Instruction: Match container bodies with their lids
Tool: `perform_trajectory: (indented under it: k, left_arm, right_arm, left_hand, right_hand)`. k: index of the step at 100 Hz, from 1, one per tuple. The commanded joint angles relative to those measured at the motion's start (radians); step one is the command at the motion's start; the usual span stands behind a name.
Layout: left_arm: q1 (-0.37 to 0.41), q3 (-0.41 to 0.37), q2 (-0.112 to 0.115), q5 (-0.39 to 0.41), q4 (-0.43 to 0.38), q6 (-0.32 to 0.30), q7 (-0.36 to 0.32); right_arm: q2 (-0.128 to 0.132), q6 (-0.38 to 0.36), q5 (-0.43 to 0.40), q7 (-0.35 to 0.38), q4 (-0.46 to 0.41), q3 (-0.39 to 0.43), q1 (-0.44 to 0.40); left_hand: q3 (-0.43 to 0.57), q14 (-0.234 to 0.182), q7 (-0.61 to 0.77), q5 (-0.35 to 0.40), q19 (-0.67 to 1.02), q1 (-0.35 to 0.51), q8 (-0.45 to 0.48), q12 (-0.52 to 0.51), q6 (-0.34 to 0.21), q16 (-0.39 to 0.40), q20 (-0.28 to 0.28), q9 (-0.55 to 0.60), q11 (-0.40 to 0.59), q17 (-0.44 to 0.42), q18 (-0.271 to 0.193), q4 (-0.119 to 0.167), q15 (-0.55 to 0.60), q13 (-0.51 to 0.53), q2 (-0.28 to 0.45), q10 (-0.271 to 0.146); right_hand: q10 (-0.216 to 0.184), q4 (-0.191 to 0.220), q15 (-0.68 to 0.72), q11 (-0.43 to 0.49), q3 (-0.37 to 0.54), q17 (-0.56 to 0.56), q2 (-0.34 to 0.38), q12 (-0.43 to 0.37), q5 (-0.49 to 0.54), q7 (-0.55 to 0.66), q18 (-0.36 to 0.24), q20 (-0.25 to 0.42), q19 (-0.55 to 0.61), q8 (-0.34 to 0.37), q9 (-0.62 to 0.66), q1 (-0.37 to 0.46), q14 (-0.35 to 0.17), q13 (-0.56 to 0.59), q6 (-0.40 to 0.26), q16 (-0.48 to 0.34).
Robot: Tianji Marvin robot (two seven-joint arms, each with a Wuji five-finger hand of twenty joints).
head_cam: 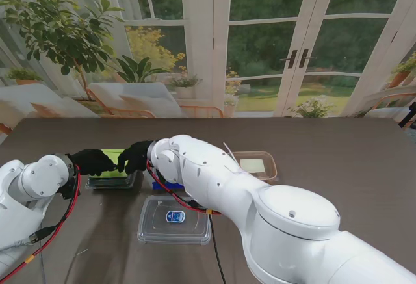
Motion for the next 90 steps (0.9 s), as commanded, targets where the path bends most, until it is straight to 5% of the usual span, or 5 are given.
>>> perform_trajectory:
  k: [1,13,90]
  left_arm:
    - [0.0,0.003,0.0,-0.004,0.001,-0.002,-0.023]
    - [-0.003,0.003,0.0,-0.004,0.003,-0.007,-0.024]
    - [0.008,-0.015,-0.001,-0.003,0.022,-0.004,-0.011]
  right_arm:
    - [-0.023,-0.009,-0.007,0.011,0.026,-0.005,0.011]
    - [-0.04,-0.017,-0.014,0.018,0.06,-0.014,0.013]
    - [-0.04,-0.025,-0.023,0.034,0.063,-0.029,-0.018]
  left_hand:
    - [-0.021,0.042,0.001,-0.009,0.011,0.008,0.0,-0.011,-0.007,-0.002,-0.007,-0.002,0.002,-0.01,-0.036,0.001,-0.008,0.019,0.023,0.014]
    - [-0.021,0.042,0.001,-0.009,0.011,0.009,0.0,-0.011,-0.004,-0.002,-0.007,-0.003,0.001,-0.01,-0.036,0.001,-0.007,0.02,0.023,0.014]
    - [-0.024,0.043,0.001,-0.009,0.012,0.011,0.0,-0.009,-0.007,-0.001,-0.007,-0.002,0.003,-0.01,-0.036,0.001,-0.006,0.02,0.023,0.015]
  right_hand:
    - [-0.02,0.028,0.019,-0.003,-0.001,0.284,0.025,0.009,-0.049,-0.017,-0.006,0.031,0.023,0.001,-0.021,-0.03,-0.016,0.045,-0.014,-0.007]
    - [-0.024,0.029,0.016,-0.004,-0.011,0.284,0.033,0.008,-0.076,-0.027,-0.011,0.03,0.022,-0.004,-0.026,-0.034,-0.02,0.045,-0.011,-0.009]
    - [-0.026,0.045,0.034,0.002,-0.028,0.288,0.062,0.008,-0.116,-0.058,-0.016,0.03,0.029,-0.029,-0.021,-0.047,-0.025,0.046,-0.023,-0.003]
